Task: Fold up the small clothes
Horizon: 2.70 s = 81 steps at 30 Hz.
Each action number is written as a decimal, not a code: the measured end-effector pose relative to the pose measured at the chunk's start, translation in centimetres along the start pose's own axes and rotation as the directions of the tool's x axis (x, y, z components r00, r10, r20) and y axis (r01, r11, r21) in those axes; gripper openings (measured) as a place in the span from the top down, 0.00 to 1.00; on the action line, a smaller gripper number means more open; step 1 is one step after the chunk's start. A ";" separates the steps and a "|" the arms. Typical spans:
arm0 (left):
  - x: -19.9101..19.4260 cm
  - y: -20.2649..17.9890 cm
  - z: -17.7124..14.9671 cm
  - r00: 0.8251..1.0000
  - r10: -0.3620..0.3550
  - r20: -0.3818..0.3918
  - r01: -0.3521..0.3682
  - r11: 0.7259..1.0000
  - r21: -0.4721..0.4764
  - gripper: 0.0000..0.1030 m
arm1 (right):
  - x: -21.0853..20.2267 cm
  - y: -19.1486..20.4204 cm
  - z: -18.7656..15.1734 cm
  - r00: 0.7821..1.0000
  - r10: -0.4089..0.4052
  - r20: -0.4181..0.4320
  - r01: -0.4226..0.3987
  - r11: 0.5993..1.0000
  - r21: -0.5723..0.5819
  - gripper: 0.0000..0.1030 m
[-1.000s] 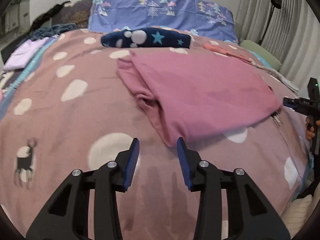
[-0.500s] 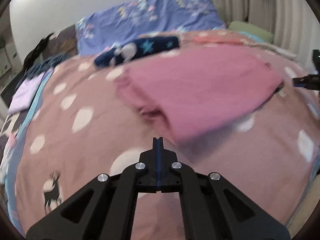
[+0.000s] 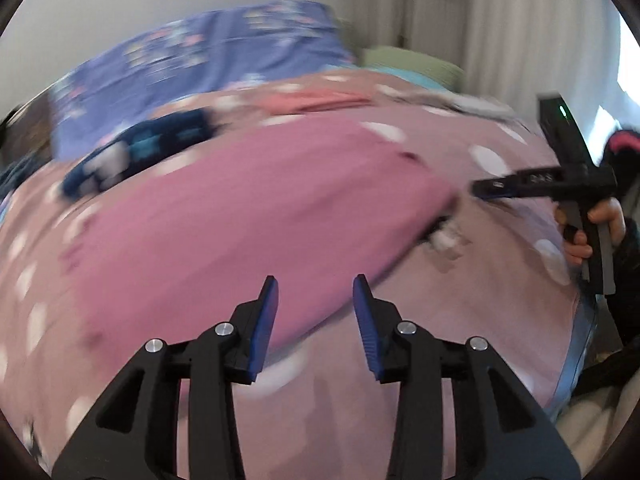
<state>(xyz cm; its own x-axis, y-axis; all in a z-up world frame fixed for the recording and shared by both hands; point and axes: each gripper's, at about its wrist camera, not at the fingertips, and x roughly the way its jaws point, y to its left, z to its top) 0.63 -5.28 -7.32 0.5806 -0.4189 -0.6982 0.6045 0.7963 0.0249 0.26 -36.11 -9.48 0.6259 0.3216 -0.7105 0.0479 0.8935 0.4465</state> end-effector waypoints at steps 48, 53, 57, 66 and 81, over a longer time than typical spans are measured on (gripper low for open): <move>12.0 -9.7 6.2 0.985 -0.168 -0.040 0.172 0.974 0.145 0.96 | 14.3 0.8 20.0 0.959 0.281 -0.047 -0.281 0.960 0.009 0.97; 12.5 -9.8 6.0 0.981 -0.188 -0.055 0.194 0.971 0.142 0.96 | 14.9 2.3 19.8 0.987 0.159 -0.025 -0.161 0.979 -0.122 0.97; 12.8 -9.9 5.9 0.981 -0.185 -0.063 0.192 0.971 0.142 0.96 | 17.4 -0.4 19.7 0.972 0.219 -0.083 -0.221 0.975 -0.005 0.95; 12.1 -10.3 6.0 0.990 -0.138 -0.031 0.141 0.975 0.174 0.62 | 15.5 1.2 19.0 0.948 0.290 -0.127 -0.300 0.951 -0.069 0.38; 11.9 -9.8 7.3 0.978 -0.210 0.004 0.206 0.964 0.170 0.95 | 13.9 4.5 20.8 0.964 0.267 0.015 -0.259 0.947 -0.189 0.95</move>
<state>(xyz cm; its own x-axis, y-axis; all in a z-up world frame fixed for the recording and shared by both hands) 5.59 -21.24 -10.68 0.4428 -0.5784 -0.6851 0.7948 0.6068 0.0013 25.32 -34.14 -6.01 0.6273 0.5436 -0.5577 -0.2639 0.8221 0.5045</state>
